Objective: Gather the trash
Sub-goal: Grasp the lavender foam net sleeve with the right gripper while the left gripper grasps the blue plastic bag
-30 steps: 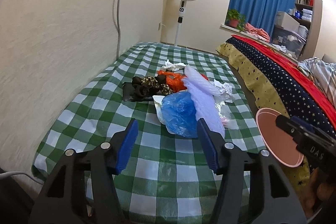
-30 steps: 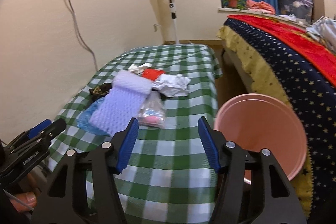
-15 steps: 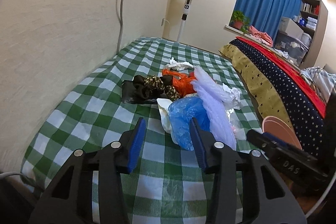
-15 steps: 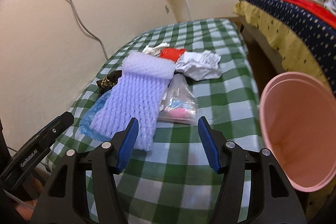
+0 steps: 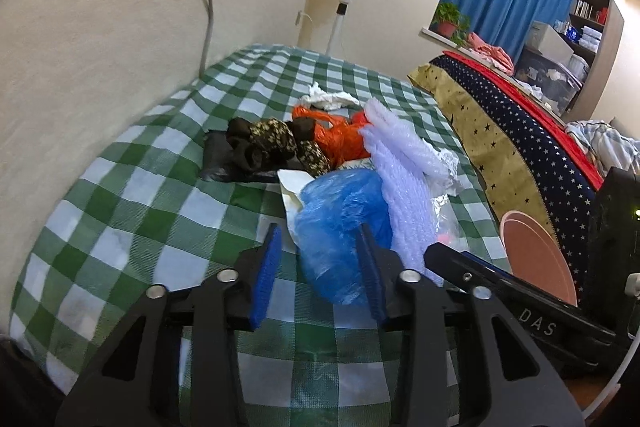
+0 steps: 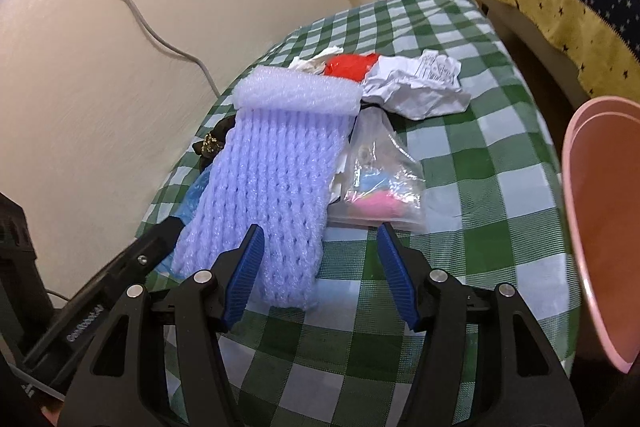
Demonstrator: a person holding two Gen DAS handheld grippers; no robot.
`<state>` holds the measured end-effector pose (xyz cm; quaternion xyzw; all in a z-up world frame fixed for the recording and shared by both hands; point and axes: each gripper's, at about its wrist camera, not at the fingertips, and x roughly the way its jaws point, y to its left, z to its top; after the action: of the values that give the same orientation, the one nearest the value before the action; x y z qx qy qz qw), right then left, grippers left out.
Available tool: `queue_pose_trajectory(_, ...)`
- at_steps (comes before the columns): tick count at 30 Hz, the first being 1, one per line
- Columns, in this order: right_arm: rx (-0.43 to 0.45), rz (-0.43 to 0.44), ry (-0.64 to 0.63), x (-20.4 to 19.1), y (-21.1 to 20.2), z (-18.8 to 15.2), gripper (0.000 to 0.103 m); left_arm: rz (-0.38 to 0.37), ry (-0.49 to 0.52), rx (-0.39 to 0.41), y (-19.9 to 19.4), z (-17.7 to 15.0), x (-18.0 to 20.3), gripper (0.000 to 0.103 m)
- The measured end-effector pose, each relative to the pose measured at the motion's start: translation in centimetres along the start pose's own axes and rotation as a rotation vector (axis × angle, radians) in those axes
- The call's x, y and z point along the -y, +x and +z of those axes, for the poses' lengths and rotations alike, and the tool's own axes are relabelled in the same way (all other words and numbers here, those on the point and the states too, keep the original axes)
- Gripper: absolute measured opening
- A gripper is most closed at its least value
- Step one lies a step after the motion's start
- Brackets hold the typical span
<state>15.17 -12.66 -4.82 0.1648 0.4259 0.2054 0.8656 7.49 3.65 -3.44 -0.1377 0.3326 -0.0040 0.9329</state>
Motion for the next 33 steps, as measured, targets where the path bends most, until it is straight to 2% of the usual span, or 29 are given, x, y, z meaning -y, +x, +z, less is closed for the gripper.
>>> queue_pose_trajectory(3,-0.018,0.026,0.011,0.0,0.3,0.0,0.041,-0.019,-0.004,-0.008,0.4,0.0,0.0,0.022)
queue_pose_trajectory(7,-0.033,0.045,0.0,-0.2,0.6,0.1,0.014,-0.027,-0.002,-0.016,0.6,0.0,0.0,0.013)
queue_pose_trajectory(9,-0.04,0.051,-0.009,-0.4,0.6,0.1,0.006,-0.026,-0.004,-0.025,0.7,-0.1,0.0,0.007)
queue_pose_trajectory(11,-0.038,0.049,-0.016,-0.4,0.5,0.3,0.0,-0.03,-0.006,-0.028,0.7,0.0,-0.1,0.006)
queue_pose_trajectory(14,-0.011,0.038,-0.033,-0.5,-0.3,0.3,0.0,-0.03,0.0,-0.016,0.3,0.1,-0.1,0.001)
queue_pose_trajectory(20,0.018,0.015,-0.05,-0.6,-2.0,0.5,0.002,-0.012,0.018,0.007,-0.8,0.3,0.0,0.001)
queue_pose_trajectory(23,-0.007,0.019,0.023,0.6,-1.8,-0.1,0.023,0.026,0.019,0.03,-1.8,0.3,-0.3,0.001)
queue_pose_trajectory(24,-0.012,0.026,0.046,1.0,-1.6,-0.2,0.041,0.036,0.019,0.039,-2.2,0.4,-0.5,0.001)
queue_pose_trajectory(25,-0.014,0.031,0.068,1.2,-1.5,-0.4,0.048,0.047,0.022,0.047,-2.6,0.4,-0.5,0.001)
queue_pose_trajectory(28,-0.032,0.051,0.069,1.1,-0.8,-0.6,0.048,0.084,0.038,0.073,-3.8,0.5,-0.7,0.001)
queue_pose_trajectory(32,-0.074,0.061,0.069,0.9,0.3,-1.1,0.048,0.096,0.026,0.086,-4.6,0.7,-1.5,0.001)
queue_pose_trajectory(33,-0.081,0.063,0.066,0.9,0.5,-1.2,0.042,0.098,0.026,0.09,-4.8,0.8,-1.5,0.001)
